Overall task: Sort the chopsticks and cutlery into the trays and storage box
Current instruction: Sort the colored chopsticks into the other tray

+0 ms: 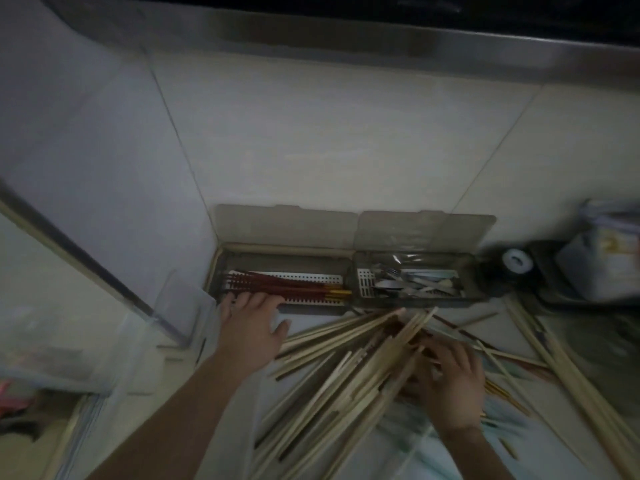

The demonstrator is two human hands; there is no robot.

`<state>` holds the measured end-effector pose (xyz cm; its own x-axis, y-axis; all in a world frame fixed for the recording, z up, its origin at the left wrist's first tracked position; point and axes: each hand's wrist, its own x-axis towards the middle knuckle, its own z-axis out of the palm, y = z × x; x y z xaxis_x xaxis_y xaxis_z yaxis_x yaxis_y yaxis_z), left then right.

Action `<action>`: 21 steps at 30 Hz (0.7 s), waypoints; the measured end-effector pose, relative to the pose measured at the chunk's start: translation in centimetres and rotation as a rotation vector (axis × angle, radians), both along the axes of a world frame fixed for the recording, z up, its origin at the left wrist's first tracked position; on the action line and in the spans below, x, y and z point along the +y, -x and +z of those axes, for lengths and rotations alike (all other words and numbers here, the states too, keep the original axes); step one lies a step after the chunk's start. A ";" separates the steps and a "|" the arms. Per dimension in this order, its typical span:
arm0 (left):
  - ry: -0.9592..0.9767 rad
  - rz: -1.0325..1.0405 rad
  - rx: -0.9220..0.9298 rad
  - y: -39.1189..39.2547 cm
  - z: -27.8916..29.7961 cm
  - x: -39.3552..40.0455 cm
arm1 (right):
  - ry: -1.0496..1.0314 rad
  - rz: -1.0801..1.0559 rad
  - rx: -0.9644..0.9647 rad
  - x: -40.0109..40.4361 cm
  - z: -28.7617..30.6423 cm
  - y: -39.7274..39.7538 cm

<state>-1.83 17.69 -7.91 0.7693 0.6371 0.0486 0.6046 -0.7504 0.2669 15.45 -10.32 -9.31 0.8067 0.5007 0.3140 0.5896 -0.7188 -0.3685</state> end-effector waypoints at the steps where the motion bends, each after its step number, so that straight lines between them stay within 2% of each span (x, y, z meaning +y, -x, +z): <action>1: -0.006 0.008 0.027 -0.1 0.1 -0.1 | 0.031 -0.046 0.001 -2.3 -0.2 -0.6; 5: -0.012 0.180 0.040 -0.2 0.3 -1.6 | 0.143 -0.133 0.083 -8.2 -0.3 -2.8; 12: 0.005 0.245 0.011 0.2 -0.6 -3.5 | 0.218 0.214 -0.018 -10.2 -1.3 -2.6; 21: -0.046 0.274 0.034 0.2 -0.6 -3.5 | 0.313 0.231 -0.038 -11.2 0.0 -3.0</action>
